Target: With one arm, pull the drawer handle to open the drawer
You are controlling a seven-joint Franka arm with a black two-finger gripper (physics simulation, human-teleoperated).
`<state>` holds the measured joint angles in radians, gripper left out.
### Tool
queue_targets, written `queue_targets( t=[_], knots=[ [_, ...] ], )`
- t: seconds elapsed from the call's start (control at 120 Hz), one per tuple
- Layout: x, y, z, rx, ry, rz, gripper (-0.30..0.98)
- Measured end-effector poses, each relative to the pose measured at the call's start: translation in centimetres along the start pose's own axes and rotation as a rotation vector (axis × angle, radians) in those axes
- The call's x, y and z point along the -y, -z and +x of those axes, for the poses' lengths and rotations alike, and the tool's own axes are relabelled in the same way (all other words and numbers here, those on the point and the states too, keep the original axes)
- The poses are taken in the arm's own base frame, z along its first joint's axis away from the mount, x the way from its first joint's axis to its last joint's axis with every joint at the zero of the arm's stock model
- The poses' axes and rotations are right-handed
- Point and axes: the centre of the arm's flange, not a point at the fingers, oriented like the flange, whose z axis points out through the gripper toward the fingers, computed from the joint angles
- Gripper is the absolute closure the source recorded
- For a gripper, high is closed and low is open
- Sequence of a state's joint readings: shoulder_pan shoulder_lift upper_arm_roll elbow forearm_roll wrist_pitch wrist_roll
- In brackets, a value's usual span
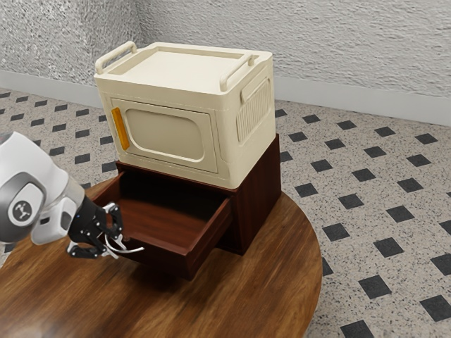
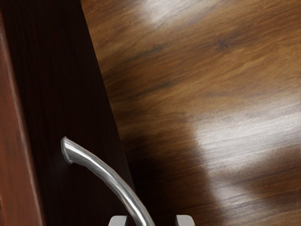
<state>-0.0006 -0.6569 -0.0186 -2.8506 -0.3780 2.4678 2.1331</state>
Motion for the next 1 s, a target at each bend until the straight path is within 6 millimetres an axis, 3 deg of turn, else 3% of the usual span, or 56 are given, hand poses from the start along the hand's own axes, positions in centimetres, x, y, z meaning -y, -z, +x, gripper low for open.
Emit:
queue_targets(
  t=[0.217,0.283,0.342,0.458,0.533,0.65,0.758,0.908,1.0],
  knots=[
    [-0.2,1.8,-0.2,-0.004,0.01,0.023,0.54],
    [-0.1,3.1,-1.1,-0.002,0.033,0.04,0.53],
    [0.9,5.4,-2.3,0.012,0.05,0.067,0.52],
    [5.3,14.1,-3.4,0.114,-0.011,0.082,0.5],
    [8.1,17.7,-3.8,0.175,-0.03,-0.004,0.47],
    [13.1,18.5,-5.6,0.201,0.028,-0.177,0.29],
    [19.1,19.2,-5.5,0.215,0.11,-0.258,0.17],
    [21.2,20.3,-6.4,0.242,0.319,-0.305,0.08],
    [22.4,22.0,-4.7,0.26,0.398,-0.281,0.05]
  ],
)
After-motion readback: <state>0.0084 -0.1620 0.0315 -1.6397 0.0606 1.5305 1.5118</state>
